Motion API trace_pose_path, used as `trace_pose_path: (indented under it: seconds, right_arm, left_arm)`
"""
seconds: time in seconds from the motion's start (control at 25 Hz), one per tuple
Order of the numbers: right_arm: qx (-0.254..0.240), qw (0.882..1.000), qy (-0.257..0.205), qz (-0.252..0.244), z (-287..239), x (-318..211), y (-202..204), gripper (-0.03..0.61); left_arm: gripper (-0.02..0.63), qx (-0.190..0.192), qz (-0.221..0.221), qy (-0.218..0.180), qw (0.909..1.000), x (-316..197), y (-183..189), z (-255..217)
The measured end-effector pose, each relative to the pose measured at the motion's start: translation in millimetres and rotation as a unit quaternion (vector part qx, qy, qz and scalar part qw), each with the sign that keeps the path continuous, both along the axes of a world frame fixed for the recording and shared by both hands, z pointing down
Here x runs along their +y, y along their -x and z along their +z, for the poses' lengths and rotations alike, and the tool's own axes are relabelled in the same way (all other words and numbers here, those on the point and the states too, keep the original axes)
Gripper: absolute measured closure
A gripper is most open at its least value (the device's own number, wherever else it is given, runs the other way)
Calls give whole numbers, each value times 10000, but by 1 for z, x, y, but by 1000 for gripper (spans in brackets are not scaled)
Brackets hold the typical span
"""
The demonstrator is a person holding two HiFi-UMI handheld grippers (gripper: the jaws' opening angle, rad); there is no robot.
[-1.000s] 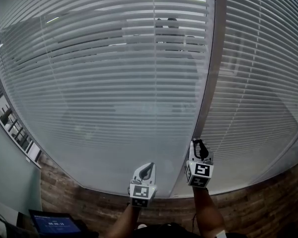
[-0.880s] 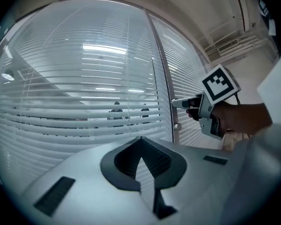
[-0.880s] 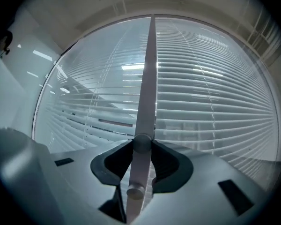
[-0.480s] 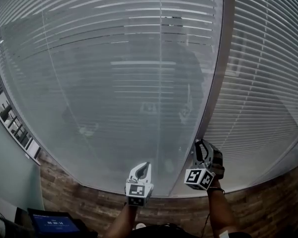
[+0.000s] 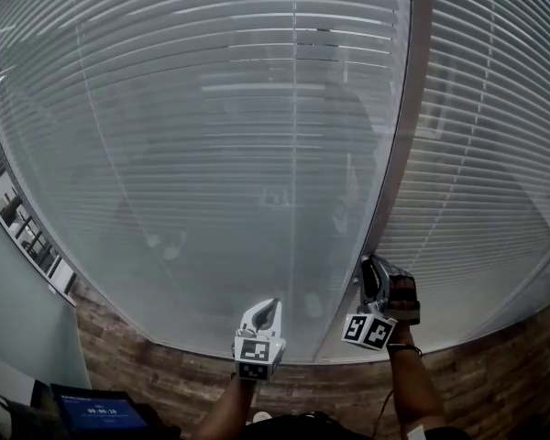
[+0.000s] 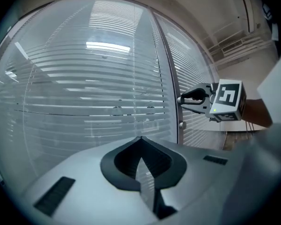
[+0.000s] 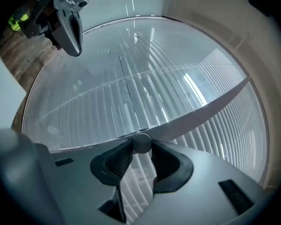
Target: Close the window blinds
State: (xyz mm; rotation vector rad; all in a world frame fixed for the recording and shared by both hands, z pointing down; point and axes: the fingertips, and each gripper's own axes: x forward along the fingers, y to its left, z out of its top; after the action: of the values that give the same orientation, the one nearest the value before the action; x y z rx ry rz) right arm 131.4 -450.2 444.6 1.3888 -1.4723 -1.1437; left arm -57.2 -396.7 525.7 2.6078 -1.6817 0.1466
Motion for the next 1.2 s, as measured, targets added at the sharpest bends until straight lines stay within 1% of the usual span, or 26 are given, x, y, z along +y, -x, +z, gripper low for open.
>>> trace_pose_path:
  seconds: [0.08,0.12,0.2,0.24,0.28,0.32,0.36,0.4,0.44,0.52,0.56,0.6,0.64,0.68,0.76,0.8,0.84,0.96,1.08,1.2]
  right_arm:
    - [-149,9999,-31,-28,-1,1,1,451]
    - [-372,9993,-31,-71,-2,2,1,451]
    - [-1104,9936,16,-216,-3,9,1,451]
    - [-1549,9874,56,-313,-4,12,1,451]
    - [-2018,9785,107,-410,-5,15,2,449]
    - [-2521,9663,180,-491,-6,17,2,449]
    - [-3059,9500,273,-557,-5,17,4,448]
    - [-3607,9300,356,-612,-5,16,5,437]
    - [-4130,9076,397,-648,-5,14,3,417]
    - [-5010,8619,416,-664,-9,9,-5,413]
    - [-5352,8408,457,-669,-11,7,-8,411]
    - [-5623,8225,522,-669,-11,6,-8,411]
    - [-5819,8087,573,-647,-11,4,-6,411]
    - [-5945,7997,579,-607,-10,3,-6,411]
    - [-6070,7910,513,-565,-10,1,-8,417]
    - [-6087,7899,482,-568,-9,1,-10,448]
    - [-6071,7913,459,-560,-9,1,-12,448]
    - [-5913,8037,468,-467,-15,3,-11,451]
    - [-5758,8139,476,-614,-11,0,-10,451]
    - [-5592,8256,455,-605,-8,3,-10,453]
  left_arm:
    - [621,8,0,-13,10000,0,0,-1]
    - [621,2,4,-16,10000,0,0,-1]
    - [621,-20,25,-18,10000,1,-1,-1]
    - [621,-24,39,-16,10000,1,-2,-1]
    - [621,-23,50,-12,10000,1,-2,0]
    - [621,-23,57,-2,10000,1,-3,0]
    - [621,-28,56,12,10000,2,-2,1]
    - [621,-41,49,29,10000,3,-2,2]
    - [620,-59,42,45,10000,3,-2,3]
    - [621,-74,71,64,9999,3,-8,3]
    - [621,-71,102,58,9999,3,-11,2]
    - [621,-69,126,46,9999,4,-12,2]
    - [621,-65,133,36,9999,4,-12,1]
    - [621,-60,127,31,9999,4,-11,1]
    - [621,-74,125,43,9999,6,-10,1]
    - [621,-85,136,60,9999,6,-10,0]
    - [621,-89,141,71,9998,6,-10,0]
    - [620,-72,82,29,9999,3,-7,2]
    - [620,-77,89,14,9999,3,-7,3]
    - [620,-98,104,51,9999,5,-8,5]
